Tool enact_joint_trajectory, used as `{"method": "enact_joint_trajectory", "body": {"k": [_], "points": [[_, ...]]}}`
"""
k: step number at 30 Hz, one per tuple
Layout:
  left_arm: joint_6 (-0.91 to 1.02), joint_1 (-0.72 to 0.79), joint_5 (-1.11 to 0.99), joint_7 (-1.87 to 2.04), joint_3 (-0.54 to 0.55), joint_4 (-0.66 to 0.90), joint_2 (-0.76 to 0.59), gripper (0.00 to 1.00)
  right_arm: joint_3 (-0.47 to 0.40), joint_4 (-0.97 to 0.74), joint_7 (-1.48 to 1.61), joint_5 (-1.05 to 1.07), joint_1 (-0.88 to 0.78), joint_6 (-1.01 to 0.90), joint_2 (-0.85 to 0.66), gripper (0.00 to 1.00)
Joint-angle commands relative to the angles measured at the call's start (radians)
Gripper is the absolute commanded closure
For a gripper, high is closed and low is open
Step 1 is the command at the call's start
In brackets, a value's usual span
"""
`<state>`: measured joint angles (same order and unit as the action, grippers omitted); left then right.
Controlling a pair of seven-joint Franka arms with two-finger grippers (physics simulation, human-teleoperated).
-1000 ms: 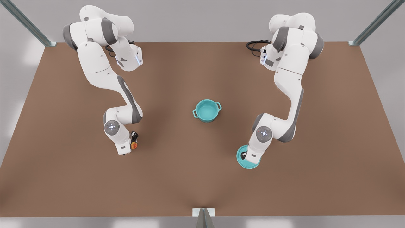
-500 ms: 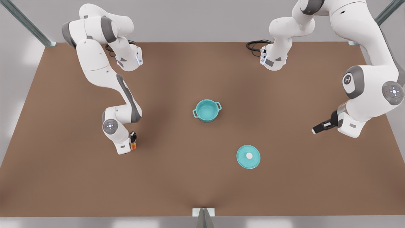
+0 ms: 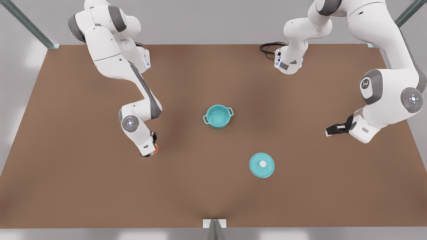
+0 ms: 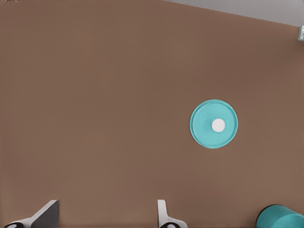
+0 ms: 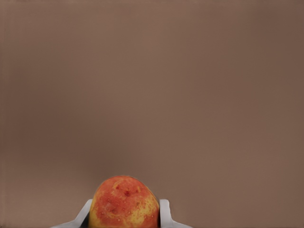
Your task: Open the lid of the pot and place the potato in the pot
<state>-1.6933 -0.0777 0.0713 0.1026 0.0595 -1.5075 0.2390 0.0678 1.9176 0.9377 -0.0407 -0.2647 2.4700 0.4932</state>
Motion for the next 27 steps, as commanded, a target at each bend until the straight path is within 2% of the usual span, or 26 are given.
{"method": "enact_joint_trajectory", "body": {"k": [1,5,10,16,27], "points": [[0.004,0.0,-0.001,-0.152,0.0,0.001,-0.001,0.0,0.024,-0.002,-0.036,-0.014,-0.001,-0.02,-0.002,0.67],[0.004,-0.001,-0.001,-0.153,-0.001,0.001,-0.001,0.0,0.115,-0.005,-0.04,-0.014,-0.002,-0.02,-0.002,0.67],[0.004,-0.001,-0.001,-0.152,0.0,0.0,-0.001,0.0,0.144,-0.011,-0.083,-0.013,-0.08,-0.02,-0.002,0.67],[0.004,0.001,0.001,-0.152,0.0,-0.003,0.0,0.0,0.242,-0.029,-0.146,0.01,-0.094,-0.085,-0.042,0.66],[0.003,0.016,0.001,-0.153,0.002,0.003,0.008,0.0,0.267,-0.066,-0.474,0.058,-0.254,-0.085,-0.038,0.67]]}}
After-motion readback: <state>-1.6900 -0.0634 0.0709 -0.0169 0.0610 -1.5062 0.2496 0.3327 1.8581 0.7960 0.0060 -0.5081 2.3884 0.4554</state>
